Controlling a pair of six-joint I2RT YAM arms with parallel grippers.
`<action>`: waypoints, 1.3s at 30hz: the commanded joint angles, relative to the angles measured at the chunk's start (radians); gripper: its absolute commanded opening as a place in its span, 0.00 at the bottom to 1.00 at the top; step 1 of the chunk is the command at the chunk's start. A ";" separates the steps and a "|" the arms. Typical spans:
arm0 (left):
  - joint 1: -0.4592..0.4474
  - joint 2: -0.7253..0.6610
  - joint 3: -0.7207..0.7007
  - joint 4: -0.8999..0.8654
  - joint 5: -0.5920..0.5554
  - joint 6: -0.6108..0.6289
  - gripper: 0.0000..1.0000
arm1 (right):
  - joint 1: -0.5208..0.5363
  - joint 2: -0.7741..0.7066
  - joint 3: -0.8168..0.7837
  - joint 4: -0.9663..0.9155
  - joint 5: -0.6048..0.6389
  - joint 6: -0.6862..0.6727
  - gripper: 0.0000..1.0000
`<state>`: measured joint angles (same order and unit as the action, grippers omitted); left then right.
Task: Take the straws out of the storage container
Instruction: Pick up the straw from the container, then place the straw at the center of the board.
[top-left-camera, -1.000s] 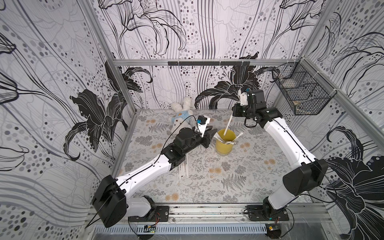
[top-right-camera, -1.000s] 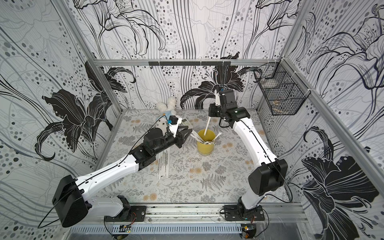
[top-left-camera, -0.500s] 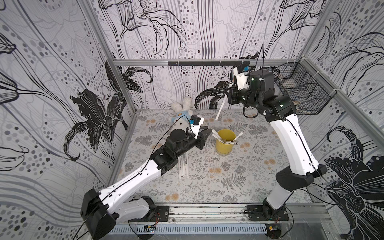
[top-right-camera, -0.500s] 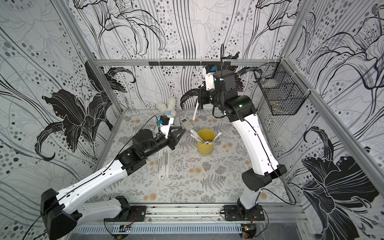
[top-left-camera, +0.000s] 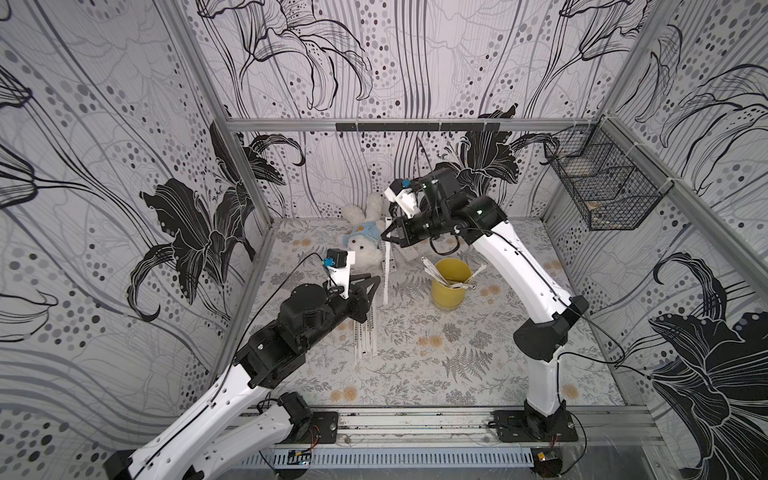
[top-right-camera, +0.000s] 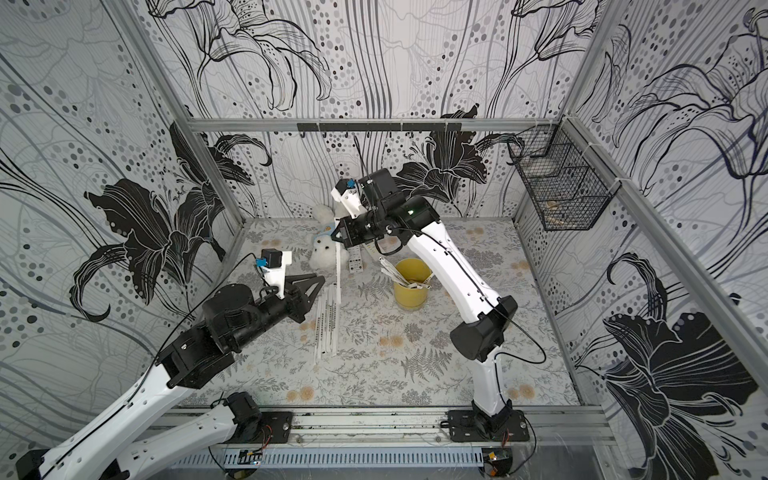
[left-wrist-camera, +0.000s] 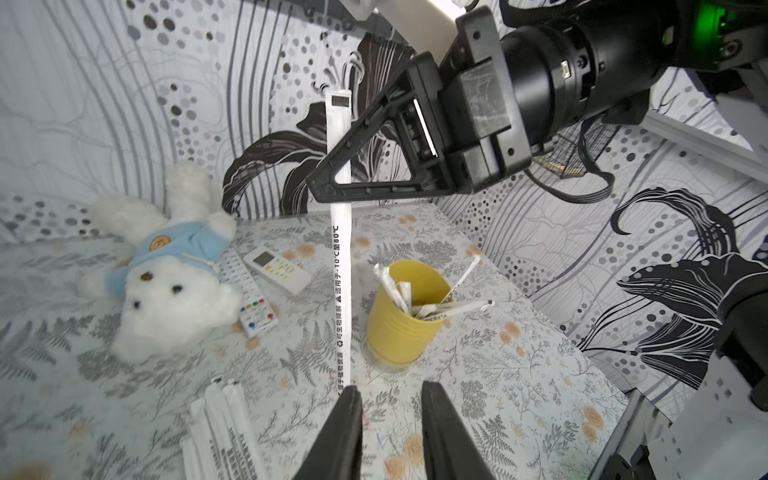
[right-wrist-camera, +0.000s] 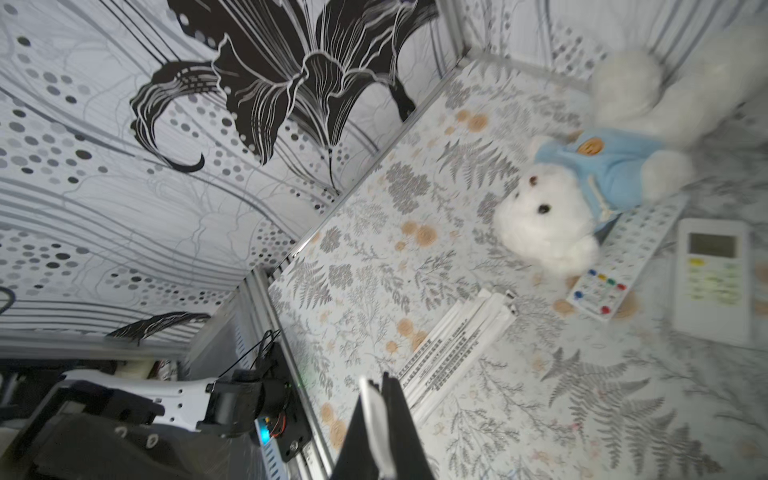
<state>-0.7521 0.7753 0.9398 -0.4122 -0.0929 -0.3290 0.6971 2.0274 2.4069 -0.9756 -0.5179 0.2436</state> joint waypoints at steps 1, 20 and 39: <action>-0.003 -0.021 -0.067 -0.126 -0.090 -0.100 0.30 | 0.024 0.080 -0.005 0.016 -0.116 0.034 0.04; -0.003 -0.191 -0.354 -0.004 -0.185 -0.193 0.31 | 0.025 0.441 -0.005 0.076 -0.223 0.166 0.07; -0.001 -0.177 -0.357 0.038 -0.196 -0.162 0.31 | 0.010 0.553 -0.005 0.110 -0.183 0.195 0.18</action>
<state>-0.7521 0.6003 0.5823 -0.4171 -0.2729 -0.5106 0.7174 2.5462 2.3859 -0.8719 -0.7170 0.4362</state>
